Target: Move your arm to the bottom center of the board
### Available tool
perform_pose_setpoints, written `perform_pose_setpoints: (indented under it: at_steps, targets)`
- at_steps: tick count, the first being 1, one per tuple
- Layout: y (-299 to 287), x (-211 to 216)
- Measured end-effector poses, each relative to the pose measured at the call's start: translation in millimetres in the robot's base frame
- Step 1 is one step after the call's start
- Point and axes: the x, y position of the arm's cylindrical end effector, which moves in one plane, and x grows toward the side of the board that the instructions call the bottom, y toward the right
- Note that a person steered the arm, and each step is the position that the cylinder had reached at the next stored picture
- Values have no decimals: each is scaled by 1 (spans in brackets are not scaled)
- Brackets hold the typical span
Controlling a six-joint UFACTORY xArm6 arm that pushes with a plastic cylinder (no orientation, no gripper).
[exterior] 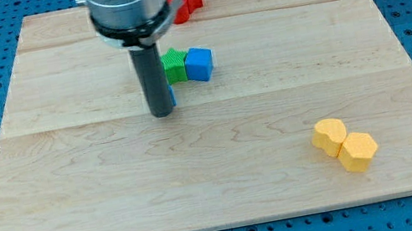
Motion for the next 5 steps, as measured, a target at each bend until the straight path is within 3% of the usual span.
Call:
perform_pose_setpoints:
  at_steps: [2, 3, 4, 5]
  targets:
    - [-6, -35]
    - [8, 7]
    - [22, 98]
    - [36, 164]
